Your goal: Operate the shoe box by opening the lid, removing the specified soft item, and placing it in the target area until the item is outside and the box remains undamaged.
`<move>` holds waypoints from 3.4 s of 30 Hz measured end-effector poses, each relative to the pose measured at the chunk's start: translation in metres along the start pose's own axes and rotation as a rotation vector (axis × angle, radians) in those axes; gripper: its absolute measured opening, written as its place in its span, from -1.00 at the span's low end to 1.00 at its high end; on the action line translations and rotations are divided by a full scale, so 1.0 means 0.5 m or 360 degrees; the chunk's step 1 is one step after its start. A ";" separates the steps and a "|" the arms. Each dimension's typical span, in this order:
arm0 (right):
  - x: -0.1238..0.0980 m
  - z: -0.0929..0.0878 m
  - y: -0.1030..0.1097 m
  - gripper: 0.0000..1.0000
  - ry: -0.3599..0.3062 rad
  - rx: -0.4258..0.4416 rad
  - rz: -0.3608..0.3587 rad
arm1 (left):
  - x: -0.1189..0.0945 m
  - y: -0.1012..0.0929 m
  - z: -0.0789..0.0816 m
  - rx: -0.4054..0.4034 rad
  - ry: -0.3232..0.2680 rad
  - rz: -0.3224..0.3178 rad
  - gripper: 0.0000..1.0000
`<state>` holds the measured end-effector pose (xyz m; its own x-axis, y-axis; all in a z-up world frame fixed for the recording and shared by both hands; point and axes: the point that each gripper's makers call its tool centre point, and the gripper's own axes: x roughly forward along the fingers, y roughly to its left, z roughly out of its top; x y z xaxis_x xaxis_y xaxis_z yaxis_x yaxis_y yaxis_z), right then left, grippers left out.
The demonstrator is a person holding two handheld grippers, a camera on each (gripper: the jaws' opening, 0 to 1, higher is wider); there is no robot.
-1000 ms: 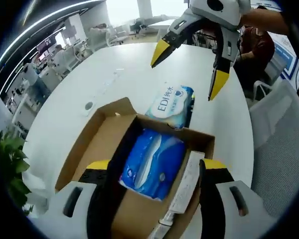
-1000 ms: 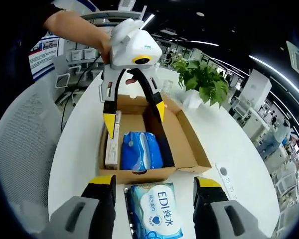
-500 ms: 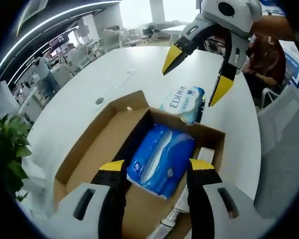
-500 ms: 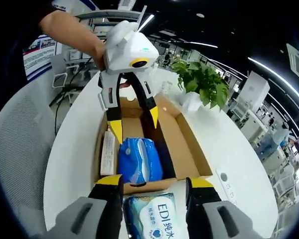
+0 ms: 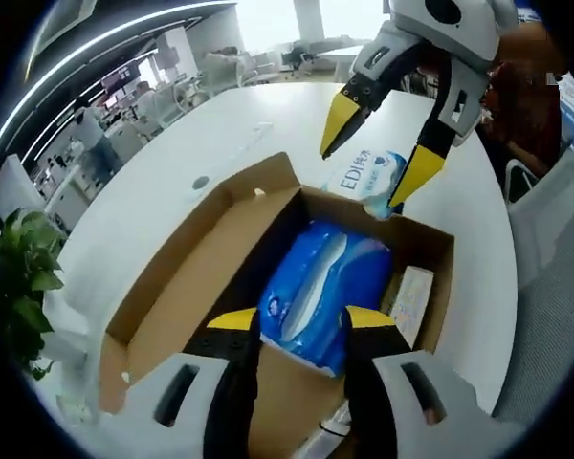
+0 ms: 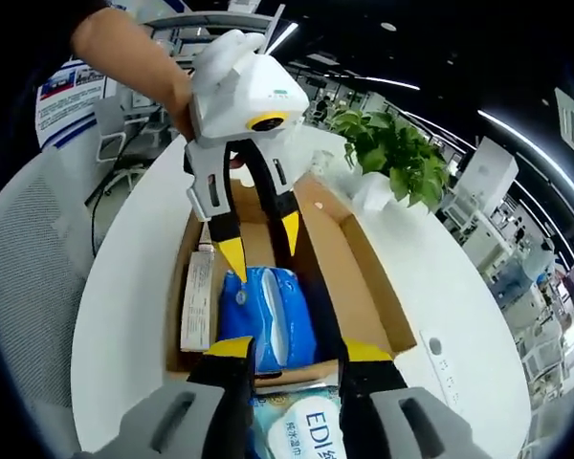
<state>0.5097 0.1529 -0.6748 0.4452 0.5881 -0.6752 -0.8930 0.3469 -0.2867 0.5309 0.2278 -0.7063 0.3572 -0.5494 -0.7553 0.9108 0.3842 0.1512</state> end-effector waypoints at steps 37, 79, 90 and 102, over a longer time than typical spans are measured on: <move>0.111 -0.014 0.003 -0.78 0.0212 0.0009 -0.0030 | 0.046 0.030 -0.034 -0.0020 0.0000 0.0030 -0.66; 0.110 -0.024 0.001 -1.00 0.0222 0.0119 -0.0013 | 0.041 0.028 -0.054 -0.0081 -0.0004 0.0032 -1.00; 0.142 -0.005 0.018 -0.81 0.0195 0.0115 0.0022 | 0.033 0.031 -0.061 -0.0112 -0.0009 0.0042 -1.00; 0.171 -0.025 0.015 -1.00 0.0267 0.0096 -0.0017 | 0.026 0.036 -0.076 -0.0141 -0.0016 0.0041 -1.00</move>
<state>0.5401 0.1967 -0.7433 0.4327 0.4559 -0.7778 -0.8807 0.3983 -0.2565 0.5443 0.2557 -0.7374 0.3825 -0.5460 -0.7454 0.8797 0.4620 0.1131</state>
